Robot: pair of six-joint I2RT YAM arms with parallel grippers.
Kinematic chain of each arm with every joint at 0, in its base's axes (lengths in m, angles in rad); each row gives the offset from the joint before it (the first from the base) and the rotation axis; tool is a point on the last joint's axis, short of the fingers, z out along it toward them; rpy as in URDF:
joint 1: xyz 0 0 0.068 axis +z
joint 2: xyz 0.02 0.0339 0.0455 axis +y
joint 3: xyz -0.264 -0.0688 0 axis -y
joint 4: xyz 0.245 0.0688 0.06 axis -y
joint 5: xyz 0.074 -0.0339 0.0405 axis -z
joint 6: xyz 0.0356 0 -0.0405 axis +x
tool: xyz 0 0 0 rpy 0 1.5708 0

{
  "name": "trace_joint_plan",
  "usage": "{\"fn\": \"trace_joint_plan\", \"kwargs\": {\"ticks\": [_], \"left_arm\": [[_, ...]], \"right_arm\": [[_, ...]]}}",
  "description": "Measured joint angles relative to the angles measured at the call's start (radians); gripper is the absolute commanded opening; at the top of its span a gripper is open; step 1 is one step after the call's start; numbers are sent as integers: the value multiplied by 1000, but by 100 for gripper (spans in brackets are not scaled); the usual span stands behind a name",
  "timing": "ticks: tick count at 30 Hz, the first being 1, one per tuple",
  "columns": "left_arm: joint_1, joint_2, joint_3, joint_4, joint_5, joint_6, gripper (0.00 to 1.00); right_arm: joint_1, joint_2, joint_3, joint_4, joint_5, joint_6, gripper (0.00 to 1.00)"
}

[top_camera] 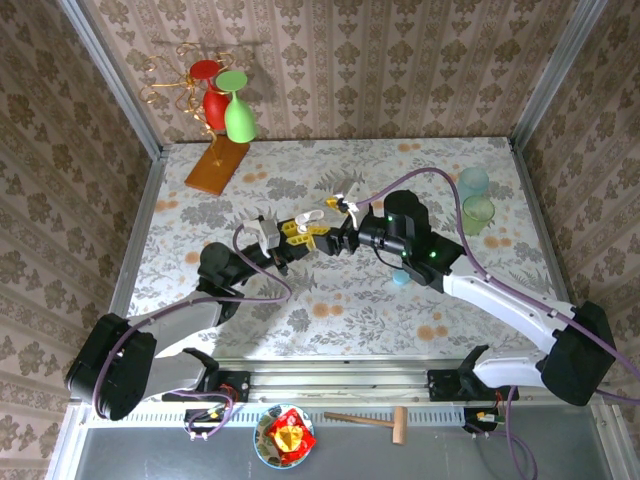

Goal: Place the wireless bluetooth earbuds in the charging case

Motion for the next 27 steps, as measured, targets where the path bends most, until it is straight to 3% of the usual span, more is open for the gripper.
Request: {"fn": "trace_joint_plan", "kwargs": {"ticks": [7,15,22,27], "left_arm": [[26,3,-8,14,-1,25,0],[100,-61,-61,-2,-8,26,0],[101,-233,-66,-97,-33,58,0],[89,-282,-66,-169,-44,94,0]], "right_arm": [[-4,-16,11,-22,-29,61,91],[-148,28,9,-17,98,325,85],[-182,347,144,-198,173,465,75],[-152,592,319,-334,156,522,58]]}}
